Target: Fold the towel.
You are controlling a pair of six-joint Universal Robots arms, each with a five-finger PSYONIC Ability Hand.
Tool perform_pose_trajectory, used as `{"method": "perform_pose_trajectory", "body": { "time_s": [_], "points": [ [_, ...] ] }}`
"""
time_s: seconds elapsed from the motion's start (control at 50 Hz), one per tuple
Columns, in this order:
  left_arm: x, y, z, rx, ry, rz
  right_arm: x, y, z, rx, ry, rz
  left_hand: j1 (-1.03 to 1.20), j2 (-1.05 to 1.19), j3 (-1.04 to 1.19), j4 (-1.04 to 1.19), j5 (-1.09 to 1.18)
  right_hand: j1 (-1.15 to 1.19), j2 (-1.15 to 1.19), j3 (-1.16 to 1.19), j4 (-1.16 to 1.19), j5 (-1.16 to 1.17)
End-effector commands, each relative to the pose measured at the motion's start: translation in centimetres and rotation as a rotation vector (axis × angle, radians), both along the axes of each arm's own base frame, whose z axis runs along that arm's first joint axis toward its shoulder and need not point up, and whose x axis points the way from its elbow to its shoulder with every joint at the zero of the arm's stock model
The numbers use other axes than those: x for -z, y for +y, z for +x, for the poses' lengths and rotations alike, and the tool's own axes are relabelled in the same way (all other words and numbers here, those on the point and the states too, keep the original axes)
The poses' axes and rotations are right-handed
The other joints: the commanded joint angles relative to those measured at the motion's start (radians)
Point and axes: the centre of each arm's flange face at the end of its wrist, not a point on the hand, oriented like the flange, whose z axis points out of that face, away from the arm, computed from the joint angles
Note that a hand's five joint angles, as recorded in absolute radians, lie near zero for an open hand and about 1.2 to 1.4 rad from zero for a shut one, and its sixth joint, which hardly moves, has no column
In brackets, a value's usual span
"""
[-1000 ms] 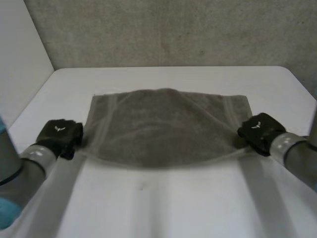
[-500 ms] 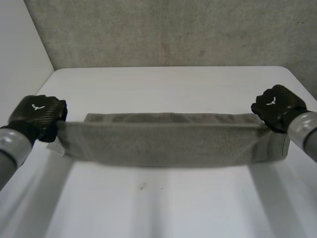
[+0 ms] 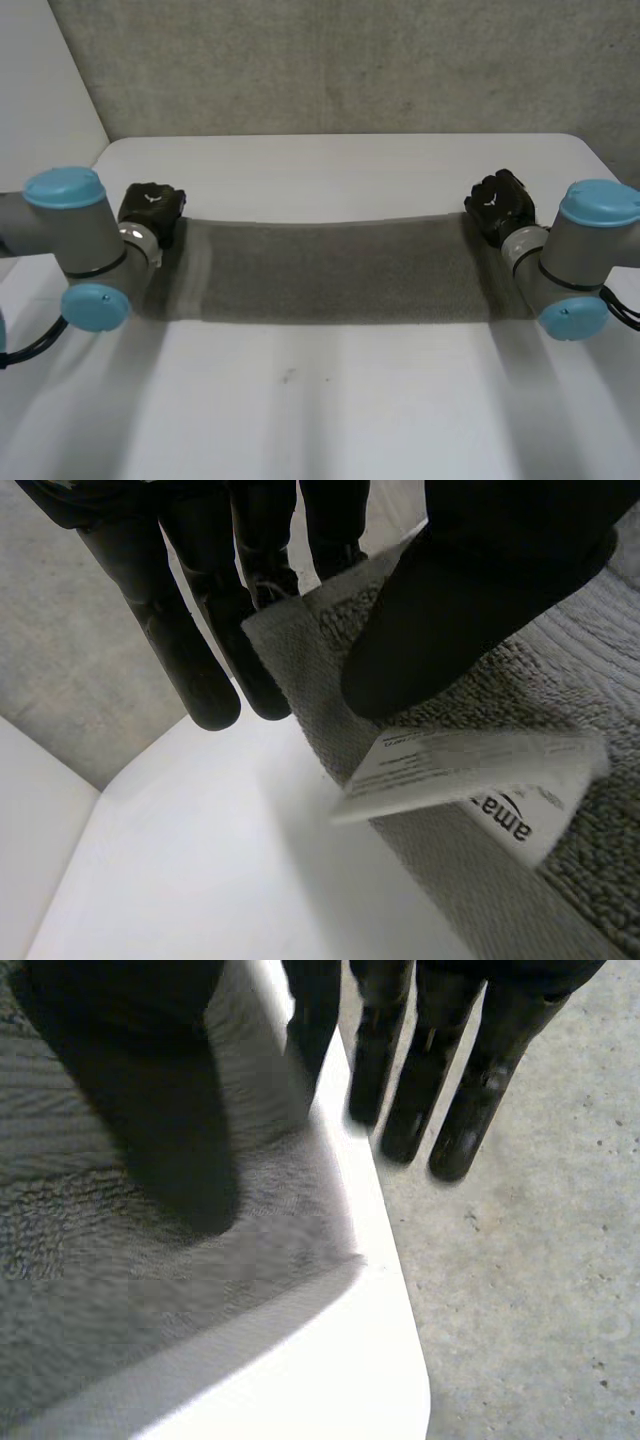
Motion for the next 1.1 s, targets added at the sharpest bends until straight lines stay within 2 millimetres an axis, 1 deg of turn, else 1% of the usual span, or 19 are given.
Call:
{"method": "perform_pose_trajectory", "body": {
  "time_s": [0.02, 0.08, 0.1, 0.14, 0.16, 0.18, 0.2, 0.22, 0.26, 0.32, 0.36, 0.4, 0.48, 0.52, 0.66, 0.7, 0.78, 0.9, 1.1],
  "points": [
    [0.8, 0.1, -0.8, -0.004, -0.007, 0.007, -0.4, -0.6, 0.2, -0.005, -0.017, -0.023, -0.951, -0.960, -0.959, -0.960, -0.961, -0.678, -0.614, -0.640, -0.644, -0.635],
    [0.5, 0.5, -1.3, -0.002, -0.008, 0.001, -1.3, -0.6, 0.3, -0.002, -0.032, -0.037, -0.951, -0.960, -0.959, -0.960, -0.961, -0.678, -0.614, -0.640, -0.644, -0.635],
    [0.3, 0.8, -1.5, 0.005, -0.007, -0.001, -2.6, -0.6, 0.3, 0.002, -0.059, -0.055, -0.951, -0.960, -0.959, -0.960, -0.961, -0.678, -0.614, -0.640, -0.644, -0.635],
    [-1.0, 1.1, -1.7, 0.010, -0.001, -0.023, -5.4, -0.1, 0.0, 0.011, -0.147, -0.073, -0.951, -0.960, -0.959, -0.960, -0.961, -0.678, -0.614, -0.640, -0.644, -0.635],
    [-2.6, 1.5, -1.6, 0.011, 0.008, -0.052, -5.4, -0.1, 0.0, 0.011, -0.148, -0.073, -0.951, -0.960, -0.959, -0.960, -0.961, -0.678, -0.614, -0.640, -0.644, -0.635],
    [-2.7, 1.5, -1.6, 0.011, 0.008, -0.052, -6.7, 0.3, -0.1, 0.016, -0.198, -0.073, -0.951, -0.960, -0.959, -0.960, -0.961, -0.678, -0.614, -0.640, -0.644, -0.635],
    [-4.1, 2.0, -1.6, 0.013, 0.014, -0.074, -8.2, 0.9, -0.4, 0.022, -0.249, -0.076, -0.951, -0.960, -0.959, -0.960, -0.961, -0.678, -0.614, -0.640, -0.644, -0.635],
    [-5.3, 2.7, -1.4, 0.014, 0.021, -0.090, -8.2, 0.9, -0.4, 0.022, -0.250, -0.076, -0.951, -0.960, -0.959, -0.960, -0.961, -0.678, -0.614, -0.640, -0.644, -0.635],
    [-6.4, 3.4, -1.2, 0.015, 0.026, -0.103, -10.9, 2.5, -1.1, 0.032, -0.341, -0.076, -0.951, -0.960, -0.959, -0.960, -0.961, -0.678, -0.614, -0.640, -0.644, -0.635],
    [-8.9, 5.4, -0.7, 0.017, 0.037, -0.135, -11.9, 3.7, -1.4, 0.032, -0.373, -0.063, -0.951, -0.960, -0.959, -0.960, -0.961, -0.678, -0.614, -0.640, -0.644, -0.635],
    [-9.9, 6.4, -0.4, 0.016, 0.042, -0.146, -13.1, 6.0, -1.9, 0.040, -0.405, 0.001, -0.951, -0.960, -0.959, -0.960, -0.961, -0.678, -0.614, -0.640, -0.644, -0.635],
    [-10.7, 7.4, -0.1, 0.016, 0.048, -0.154, -13.2, 7.1, -2.1, 0.049, -0.412, 0.051, -0.951, -0.960, -0.959, -0.960, -0.961, -0.678, -0.614, -0.640, -0.644, -0.635],
    [-12.3, 10.1, 0.7, 0.012, 0.104, -0.168, -12.5, 8.9, -2.8, 0.085, -0.425, 0.182, -0.951, -0.960, -0.959, -0.960, -0.961, -0.678, -0.614, -0.640, -0.644, -0.635],
    [-12.6, 10.9, 1.0, 0.010, 0.134, -0.168, -11.0, 9.7, -4.1, 0.151, -0.452, 0.308, -0.951, -0.960, -0.959, -0.960, -0.961, -0.678, -0.614, -0.640, -0.644, -0.635],
    [-12.8, 13.5, 1.7, 0.006, 0.225, -0.144, -8.1, 10.5, -6.1, 0.200, -0.490, 0.427, -0.951, -0.960, -0.959, -0.960, -0.961, -0.607, -0.543, -0.568, -0.572, -0.563],
    [-12.6, 13.7, 1.8, 0.003, 0.225, -0.138, -7.5, 10.5, -6.6, 0.194, -0.499, 0.432, -0.951, -0.960, -0.959, -0.960, -0.961, -0.600, -0.537, -0.562, -0.566, -0.557],
    [-12.2, 13.9, 1.9, 0.001, 0.229, -0.132, -6.0, 9.7, -8.2, 0.192, -0.529, 0.410, -0.951, -0.960, -0.959, -0.960, -0.961, -0.381, -0.317, -0.342, -0.347, -0.337],
    [-11.5, 13.9, 1.9, -0.001, 0.244, -0.128, -3.4, 8.5, -8.9, 0.209, -0.527, 0.423, -0.951, -0.960, -0.959, -0.960, -0.961, -0.322, -0.258, -0.283, -0.288, -0.278],
    [-11.1, 13.9, 2.0, -0.010, 0.261, -0.117, -0.6, 7.6, -9.7, 0.247, -0.501, 0.477, -0.951, -0.960, -0.959, -0.960, -0.961, -0.316, -0.252, -0.277, -0.282, -0.272]
  ]
}}
